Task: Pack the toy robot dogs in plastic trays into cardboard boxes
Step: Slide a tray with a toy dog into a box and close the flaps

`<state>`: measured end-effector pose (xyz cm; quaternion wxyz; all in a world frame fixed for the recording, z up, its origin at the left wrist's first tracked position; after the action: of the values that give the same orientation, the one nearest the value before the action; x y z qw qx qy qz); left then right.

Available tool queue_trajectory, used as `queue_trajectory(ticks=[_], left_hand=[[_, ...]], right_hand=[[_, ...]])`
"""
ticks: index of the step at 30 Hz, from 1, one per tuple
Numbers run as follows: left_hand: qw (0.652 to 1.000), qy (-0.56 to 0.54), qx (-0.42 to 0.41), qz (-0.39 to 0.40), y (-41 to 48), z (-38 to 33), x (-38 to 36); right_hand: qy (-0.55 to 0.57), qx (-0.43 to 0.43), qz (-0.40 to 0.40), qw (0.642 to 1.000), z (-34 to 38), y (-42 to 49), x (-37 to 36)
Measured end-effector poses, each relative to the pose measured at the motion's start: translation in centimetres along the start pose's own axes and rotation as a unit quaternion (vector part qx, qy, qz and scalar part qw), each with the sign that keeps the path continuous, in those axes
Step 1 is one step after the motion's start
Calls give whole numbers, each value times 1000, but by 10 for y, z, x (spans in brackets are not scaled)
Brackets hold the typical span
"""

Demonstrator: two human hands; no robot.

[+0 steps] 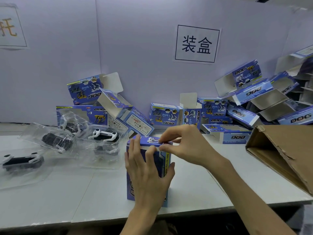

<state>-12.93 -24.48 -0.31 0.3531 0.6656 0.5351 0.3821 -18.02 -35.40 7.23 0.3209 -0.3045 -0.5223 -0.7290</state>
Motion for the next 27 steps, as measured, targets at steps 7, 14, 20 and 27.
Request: queue_trajectory(ticks=[7,14,20,27], left_hand=[[999,-46,-1,23,1,2,-1],[995,-40,-79,48,11,11,30],[987,-103,-102,74,35,29,55],[980,-161,-26,115,47,50,61]], right_hand=[[-2,6,-41,999,0,-11,-4],[59,-4,-102,993,-7,-38,-17],[99,-30,-106,989,-13,-39,-22],[114,-29,-118,986,-14,-41,-26]])
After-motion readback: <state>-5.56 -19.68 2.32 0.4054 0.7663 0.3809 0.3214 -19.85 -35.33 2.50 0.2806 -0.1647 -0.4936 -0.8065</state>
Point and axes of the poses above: each hand's wrist, its own y-axis towards the middle knuckle, its own x-axis out of the back of the hand, z = x × y, the point moved 9 cm from there along y, towards the middle knuckle, and after that the axes turned 15 degrees about -y, right-handed, at the moved point
